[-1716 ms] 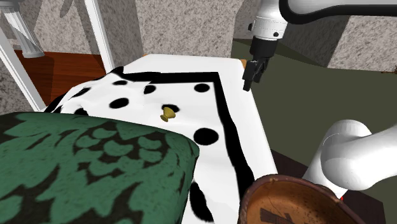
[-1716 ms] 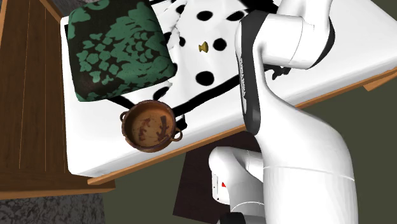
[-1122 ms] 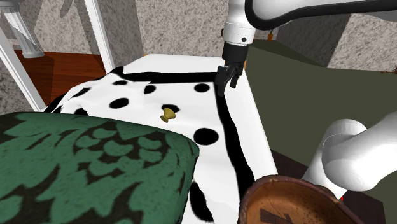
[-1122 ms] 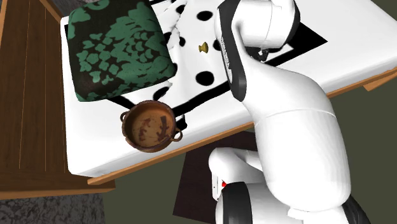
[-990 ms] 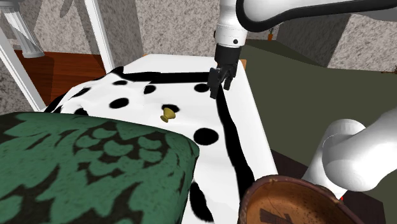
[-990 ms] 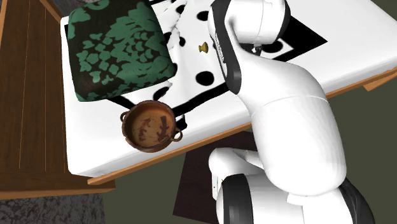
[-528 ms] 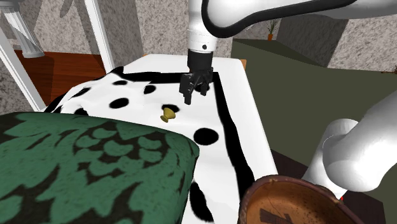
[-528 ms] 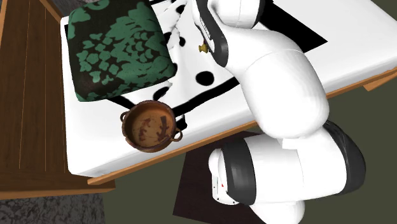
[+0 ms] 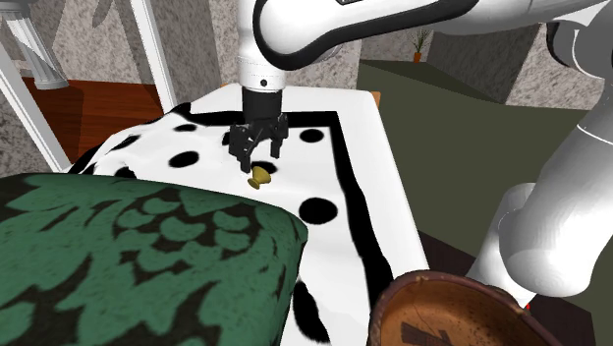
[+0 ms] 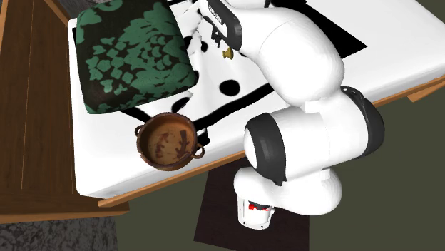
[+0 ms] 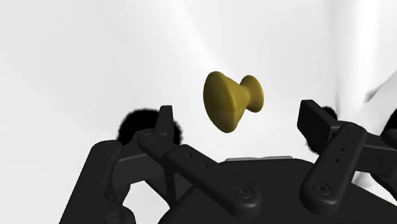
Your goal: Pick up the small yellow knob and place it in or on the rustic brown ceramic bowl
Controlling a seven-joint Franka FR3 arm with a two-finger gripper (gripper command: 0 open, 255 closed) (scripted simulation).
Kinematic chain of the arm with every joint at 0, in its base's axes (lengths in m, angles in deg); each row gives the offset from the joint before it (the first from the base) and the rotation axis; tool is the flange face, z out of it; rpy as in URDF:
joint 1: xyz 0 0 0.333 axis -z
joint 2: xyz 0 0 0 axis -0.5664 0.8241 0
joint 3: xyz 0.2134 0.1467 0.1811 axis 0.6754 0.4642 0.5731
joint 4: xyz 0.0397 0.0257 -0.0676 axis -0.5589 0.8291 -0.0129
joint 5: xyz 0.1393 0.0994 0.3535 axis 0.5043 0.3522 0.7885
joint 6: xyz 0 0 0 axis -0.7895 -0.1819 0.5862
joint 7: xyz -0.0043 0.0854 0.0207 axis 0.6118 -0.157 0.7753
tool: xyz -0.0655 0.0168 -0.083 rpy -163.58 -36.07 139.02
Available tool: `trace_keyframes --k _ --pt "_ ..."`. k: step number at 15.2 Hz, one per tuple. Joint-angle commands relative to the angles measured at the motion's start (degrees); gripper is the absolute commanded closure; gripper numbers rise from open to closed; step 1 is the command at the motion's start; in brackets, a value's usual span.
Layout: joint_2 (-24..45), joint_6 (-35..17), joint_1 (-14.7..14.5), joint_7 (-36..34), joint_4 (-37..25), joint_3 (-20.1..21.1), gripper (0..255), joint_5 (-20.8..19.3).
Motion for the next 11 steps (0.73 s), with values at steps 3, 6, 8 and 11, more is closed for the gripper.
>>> trace_keyframes --k 3,6,8,11 --pt "1.17 -2.61 -0.23 -0.36 1.42 0.36 0 -0.13" --pt "1.77 -5.3 -0.35 -0.44 3.52 0.54 0 -0.22" --pt "1.77 -5.3 -0.35 -0.44 3.52 0.54 0 -0.22" --pt "1.77 -5.3 -0.35 -0.44 3.52 0.54 0 -0.22"
